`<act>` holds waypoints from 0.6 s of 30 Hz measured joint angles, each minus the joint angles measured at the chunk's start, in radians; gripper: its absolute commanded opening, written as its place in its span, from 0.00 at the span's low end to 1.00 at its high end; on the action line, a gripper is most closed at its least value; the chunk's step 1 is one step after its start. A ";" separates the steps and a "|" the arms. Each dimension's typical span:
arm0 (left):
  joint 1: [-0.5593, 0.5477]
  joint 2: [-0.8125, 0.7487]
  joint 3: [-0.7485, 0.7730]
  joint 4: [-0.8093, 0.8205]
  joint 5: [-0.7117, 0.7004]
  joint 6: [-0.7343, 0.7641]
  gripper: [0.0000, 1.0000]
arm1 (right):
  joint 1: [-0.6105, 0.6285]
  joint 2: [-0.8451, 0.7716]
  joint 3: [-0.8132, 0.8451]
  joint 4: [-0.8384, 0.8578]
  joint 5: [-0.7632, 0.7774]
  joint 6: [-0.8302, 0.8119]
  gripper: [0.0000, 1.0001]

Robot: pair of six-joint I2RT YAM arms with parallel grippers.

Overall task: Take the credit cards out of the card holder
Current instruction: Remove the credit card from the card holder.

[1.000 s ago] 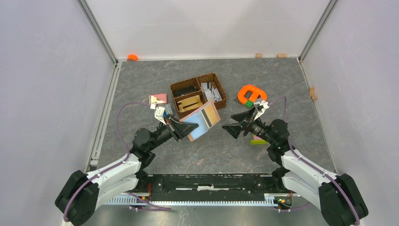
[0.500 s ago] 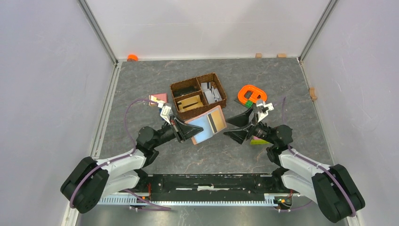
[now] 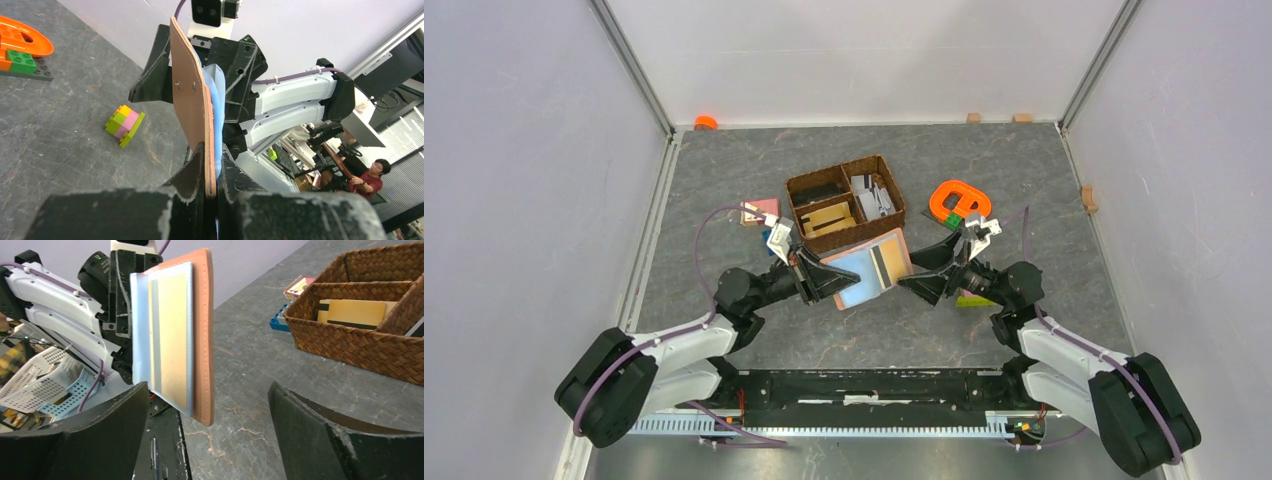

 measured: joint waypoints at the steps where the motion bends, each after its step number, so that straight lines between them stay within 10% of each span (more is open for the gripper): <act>1: -0.002 0.002 0.004 0.003 0.007 0.000 0.02 | 0.000 -0.009 0.000 -0.019 0.005 -0.011 0.82; 18: -0.005 0.002 0.032 -0.064 0.005 0.004 0.14 | 0.000 0.074 0.000 0.278 -0.085 0.177 0.05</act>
